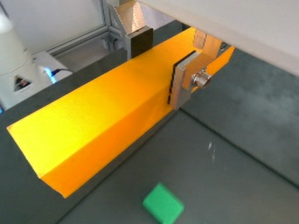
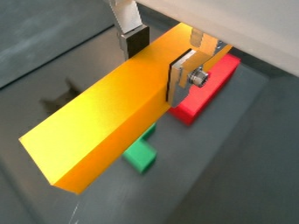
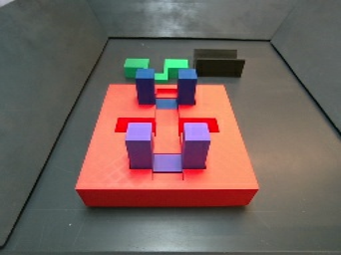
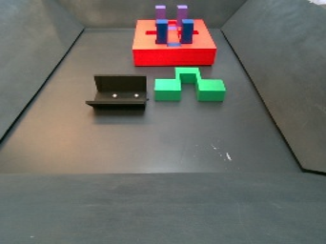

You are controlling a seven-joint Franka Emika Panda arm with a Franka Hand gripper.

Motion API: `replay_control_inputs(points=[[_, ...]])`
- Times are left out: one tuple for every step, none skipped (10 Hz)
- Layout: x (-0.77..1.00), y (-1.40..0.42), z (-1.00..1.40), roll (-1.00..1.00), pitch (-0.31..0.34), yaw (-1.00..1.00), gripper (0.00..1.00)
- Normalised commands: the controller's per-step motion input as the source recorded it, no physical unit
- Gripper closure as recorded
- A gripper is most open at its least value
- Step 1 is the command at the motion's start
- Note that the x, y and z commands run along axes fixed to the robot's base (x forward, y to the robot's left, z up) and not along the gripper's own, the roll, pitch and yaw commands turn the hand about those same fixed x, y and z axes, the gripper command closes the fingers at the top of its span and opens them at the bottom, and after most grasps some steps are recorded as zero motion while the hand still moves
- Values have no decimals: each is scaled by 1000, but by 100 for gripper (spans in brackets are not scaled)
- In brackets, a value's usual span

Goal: Pick up the yellow object. Move up. Move to above the board. Insert the yellow object.
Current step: Move to above the board.

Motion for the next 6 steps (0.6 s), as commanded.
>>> replay_control_inputs(points=[[711,-1400,154,-20,124,4,100],[711,-1400,159,10,120,8,100],[733,-1400,169,-4,128,5,100],[736,-1400,175,-4,132,8,100],[759,-1400,179,7,152,9,100],[787,-1400,190,2,158,7,100]])
